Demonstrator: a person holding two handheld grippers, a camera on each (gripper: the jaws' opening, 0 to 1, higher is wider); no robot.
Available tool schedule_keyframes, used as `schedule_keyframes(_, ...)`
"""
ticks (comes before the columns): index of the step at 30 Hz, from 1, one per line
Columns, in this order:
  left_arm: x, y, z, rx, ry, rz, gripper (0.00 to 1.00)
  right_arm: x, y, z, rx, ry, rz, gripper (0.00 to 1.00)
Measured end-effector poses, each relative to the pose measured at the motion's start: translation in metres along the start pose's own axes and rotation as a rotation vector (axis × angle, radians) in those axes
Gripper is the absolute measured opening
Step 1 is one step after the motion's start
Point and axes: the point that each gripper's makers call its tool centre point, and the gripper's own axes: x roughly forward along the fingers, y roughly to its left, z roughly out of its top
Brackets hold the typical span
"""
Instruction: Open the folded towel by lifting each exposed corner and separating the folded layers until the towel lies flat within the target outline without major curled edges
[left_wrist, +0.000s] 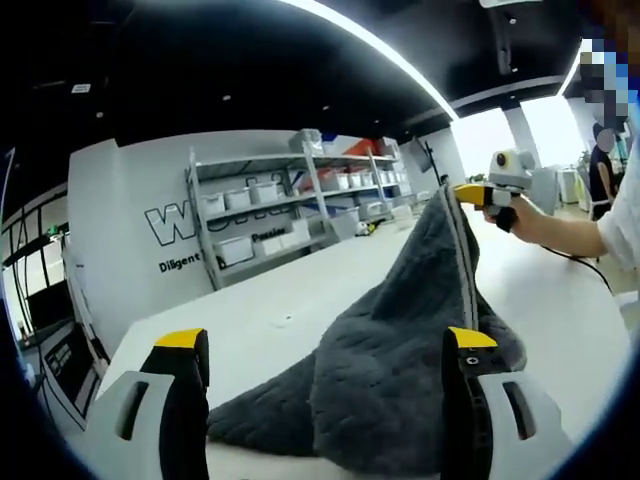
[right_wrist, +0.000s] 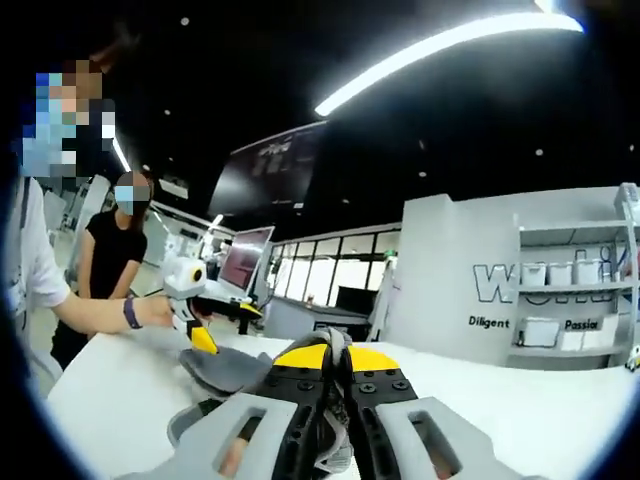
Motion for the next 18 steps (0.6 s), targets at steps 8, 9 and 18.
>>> schedule_keyframes(8,0.001,0.002,-0.002,-0.005,0.005,0.007,0.95,-0.009,-0.040,-0.031,0.053,0.088,-0.120,0.01)
schedule_keyframes(9,0.001,0.002,-0.002,-0.005,0.005,0.007,0.95,-0.011,-0.046,-0.040,0.074,0.115,-0.141,0.01)
schedule_keyframes(18,0.002,0.002,0.000,-0.007,0.002,0.004,0.95,-0.021,-0.073,-0.088,0.020,0.300,-0.224,0.01)
